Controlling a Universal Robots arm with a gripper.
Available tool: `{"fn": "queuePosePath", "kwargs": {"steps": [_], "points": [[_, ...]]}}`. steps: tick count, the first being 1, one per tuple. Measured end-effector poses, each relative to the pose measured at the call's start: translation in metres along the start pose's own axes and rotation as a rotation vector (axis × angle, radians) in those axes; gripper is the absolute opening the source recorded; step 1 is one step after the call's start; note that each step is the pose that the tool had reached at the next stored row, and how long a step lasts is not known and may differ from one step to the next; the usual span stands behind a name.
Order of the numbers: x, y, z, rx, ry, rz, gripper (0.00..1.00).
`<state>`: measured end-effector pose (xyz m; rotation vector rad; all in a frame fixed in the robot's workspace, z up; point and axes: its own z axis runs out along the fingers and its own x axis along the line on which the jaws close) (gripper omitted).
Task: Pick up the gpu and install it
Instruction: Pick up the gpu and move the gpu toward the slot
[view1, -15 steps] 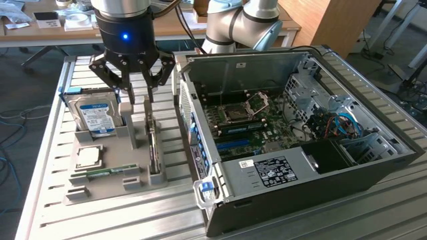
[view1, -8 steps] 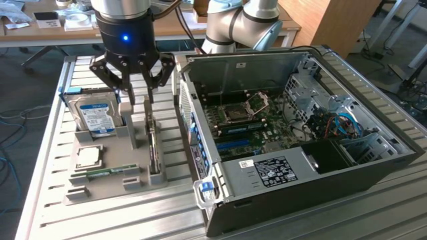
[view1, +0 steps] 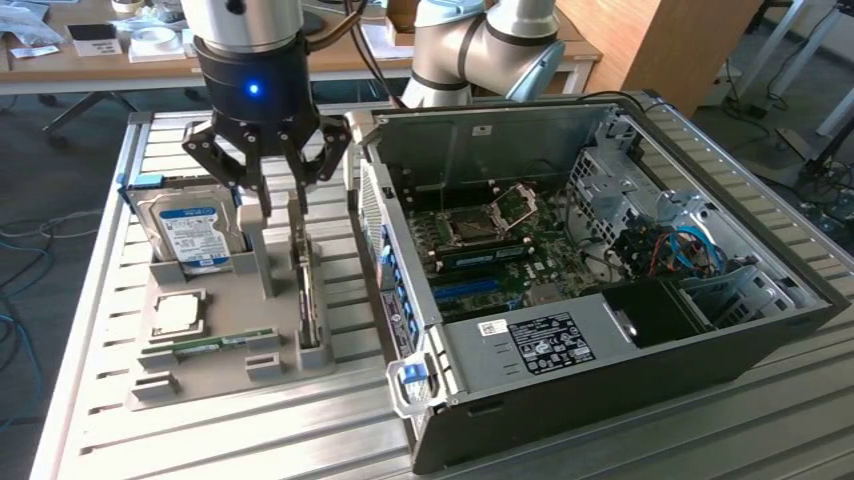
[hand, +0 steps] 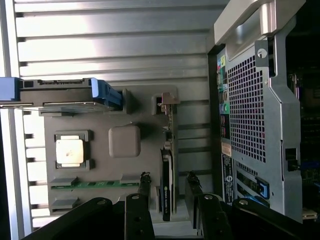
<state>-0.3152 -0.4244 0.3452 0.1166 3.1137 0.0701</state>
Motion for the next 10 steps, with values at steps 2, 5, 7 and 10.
{"fn": "queuePosePath", "kwargs": {"steps": [2, 5, 7, 10], "points": [[0.0, -0.0001, 0.0018, -0.0001, -0.0001, 0.0, 0.42], [0.0001, -0.0002, 0.0043, -0.0001, -0.0001, 0.0, 0.42], [0.0001, -0.0002, 0.0044, 0.0001, 0.0001, 0.0, 0.42], [0.0001, -0.0002, 0.0045, 0.0001, 0.0, 0.0, 0.42]]}}
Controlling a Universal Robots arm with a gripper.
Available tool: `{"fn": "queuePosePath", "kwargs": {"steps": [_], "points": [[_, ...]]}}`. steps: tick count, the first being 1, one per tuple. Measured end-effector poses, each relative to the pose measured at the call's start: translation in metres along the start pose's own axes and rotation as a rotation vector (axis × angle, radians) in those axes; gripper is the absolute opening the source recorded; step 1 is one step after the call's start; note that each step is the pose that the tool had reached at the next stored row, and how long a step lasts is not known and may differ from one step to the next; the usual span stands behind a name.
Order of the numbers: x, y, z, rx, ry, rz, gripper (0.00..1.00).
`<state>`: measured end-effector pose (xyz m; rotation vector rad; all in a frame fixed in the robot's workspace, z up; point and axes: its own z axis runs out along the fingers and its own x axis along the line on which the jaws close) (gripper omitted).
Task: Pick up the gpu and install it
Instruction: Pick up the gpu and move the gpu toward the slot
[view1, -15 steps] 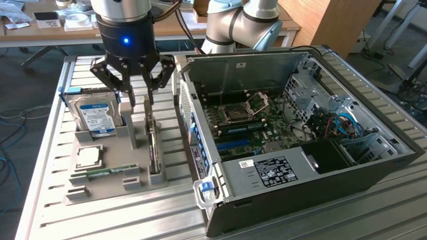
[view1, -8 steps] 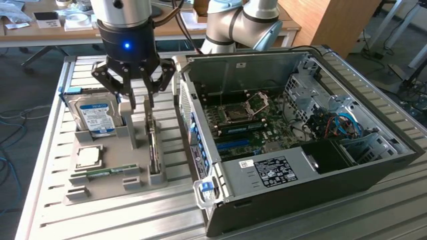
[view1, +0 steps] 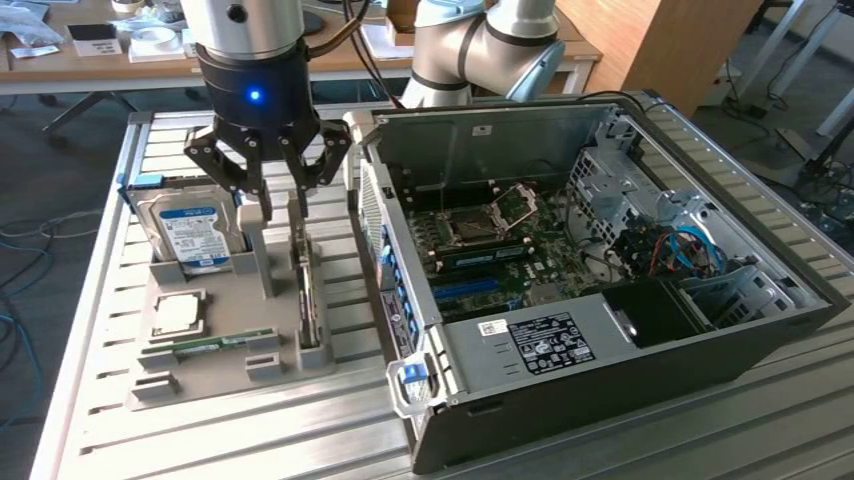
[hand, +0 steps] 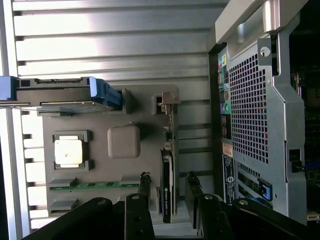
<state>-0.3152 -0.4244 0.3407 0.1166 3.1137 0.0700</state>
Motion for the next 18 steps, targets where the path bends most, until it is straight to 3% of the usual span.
{"fn": "queuePosePath", "kwargs": {"steps": [11, 18], "points": [[0.0002, -0.0004, 0.0085, 0.0, 0.0, 0.0, 0.42], [0.0002, -0.0004, 0.0086, -0.0001, 0.0, 0.0, 0.42]]}}
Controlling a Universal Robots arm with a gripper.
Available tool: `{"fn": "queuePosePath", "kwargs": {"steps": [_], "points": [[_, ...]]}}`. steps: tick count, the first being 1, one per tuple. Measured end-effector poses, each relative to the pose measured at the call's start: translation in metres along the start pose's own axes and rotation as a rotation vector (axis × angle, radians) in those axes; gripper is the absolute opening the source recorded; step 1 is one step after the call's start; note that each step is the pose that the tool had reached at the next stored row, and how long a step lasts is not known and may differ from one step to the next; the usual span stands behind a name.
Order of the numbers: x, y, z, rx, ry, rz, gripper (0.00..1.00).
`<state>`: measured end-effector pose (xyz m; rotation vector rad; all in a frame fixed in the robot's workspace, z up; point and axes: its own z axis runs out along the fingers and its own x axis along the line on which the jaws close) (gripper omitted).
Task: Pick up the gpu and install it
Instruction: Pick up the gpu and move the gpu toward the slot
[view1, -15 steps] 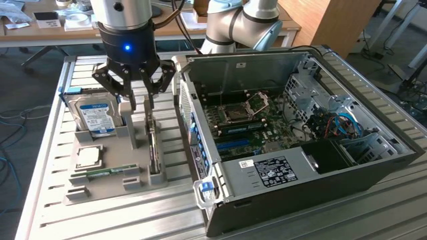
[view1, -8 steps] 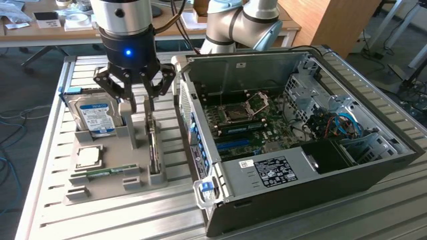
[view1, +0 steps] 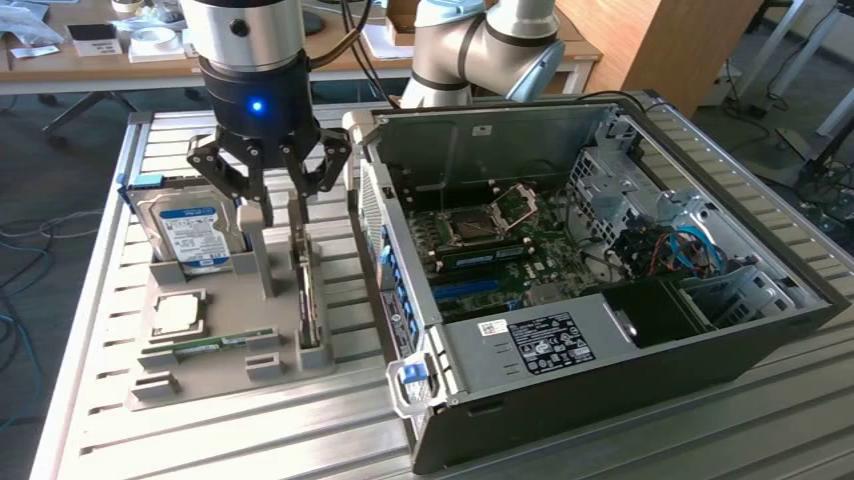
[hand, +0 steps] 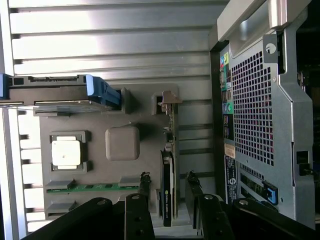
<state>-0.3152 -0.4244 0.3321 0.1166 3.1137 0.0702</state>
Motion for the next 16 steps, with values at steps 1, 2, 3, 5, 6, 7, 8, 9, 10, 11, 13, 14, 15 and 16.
{"fn": "queuePosePath", "kwargs": {"steps": [1, 2, 3, 5, 6, 7, 8, 9, 10, 11, 13, 14, 15, 16], "points": [[0.0, 0.0, 0.0, 0.0001, 0.0, 0.0, 0.42], [0.0, 0.0, 0.0, 0.0, 0.0, 0.0, 0.42], [0.0, 0.0, 0.0, 0.0, 0.0, 0.0, 0.42], [0.0, 0.0, 0.0009, -0.0003, -0.0004, 0.0, 0.42], [0.0, -0.0001, 0.0019, -0.0002, -0.0003, 0.0, 0.42], [0.0, -0.0002, 0.0035, 0.0, 0.0, 0.0, 0.42], [0.0, -0.0002, 0.0052, -0.0001, -0.0001, 0.0, 0.42], [0.0, -0.0003, 0.0064, -0.0001, -0.0001, 0.0, 0.42], [0.0, -0.0003, 0.0076, 0.0, -0.0001, 0.0, 0.42], [0.0, -0.0004, 0.0091, 0.0, -0.0001, 0.0, 0.42], [0.0, -0.0006, 0.0123, 0.0, -0.0001, 0.0, 0.42], [0.0, -0.0006, 0.0139, 0.0001, 0.0, 0.0, 0.42], [0.0, -0.0007, 0.0151, 0.0, 0.0, 0.0, 0.42], [0.0, -0.0007, 0.0154, 0.0001, 0.0, 0.0, 0.42]]}}
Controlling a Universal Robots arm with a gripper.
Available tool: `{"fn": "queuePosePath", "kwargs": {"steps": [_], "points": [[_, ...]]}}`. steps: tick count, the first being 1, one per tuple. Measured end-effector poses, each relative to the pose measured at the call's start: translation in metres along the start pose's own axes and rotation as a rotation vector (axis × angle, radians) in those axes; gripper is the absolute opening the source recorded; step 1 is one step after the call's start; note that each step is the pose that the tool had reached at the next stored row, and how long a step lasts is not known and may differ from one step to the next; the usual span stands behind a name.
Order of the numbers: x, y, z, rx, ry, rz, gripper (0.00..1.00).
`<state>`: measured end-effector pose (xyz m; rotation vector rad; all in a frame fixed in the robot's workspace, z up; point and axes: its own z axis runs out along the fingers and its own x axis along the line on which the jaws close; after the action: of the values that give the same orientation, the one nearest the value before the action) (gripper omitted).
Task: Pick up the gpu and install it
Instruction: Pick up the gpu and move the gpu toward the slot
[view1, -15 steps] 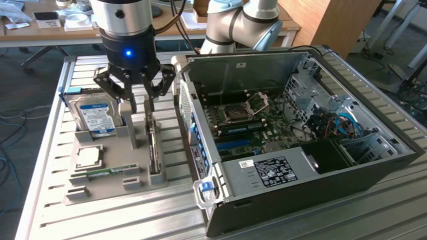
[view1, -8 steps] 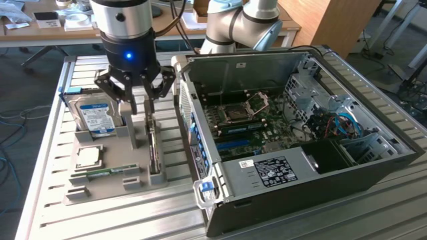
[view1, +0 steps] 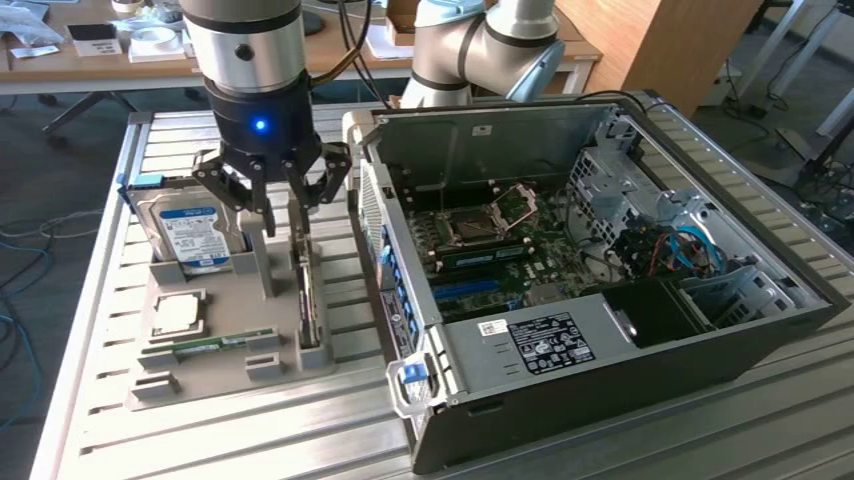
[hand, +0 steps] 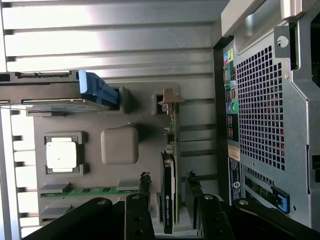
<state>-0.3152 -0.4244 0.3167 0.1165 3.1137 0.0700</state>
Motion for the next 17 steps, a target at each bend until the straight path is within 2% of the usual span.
{"fn": "queuePosePath", "kwargs": {"steps": [9, 17], "points": [[0.0, 0.0, 0.0004, -0.0001, -0.0001, 0.0, 0.42], [0.0001, -0.0003, 0.0062, -0.0001, -0.0001, 0.0, 0.42]]}}
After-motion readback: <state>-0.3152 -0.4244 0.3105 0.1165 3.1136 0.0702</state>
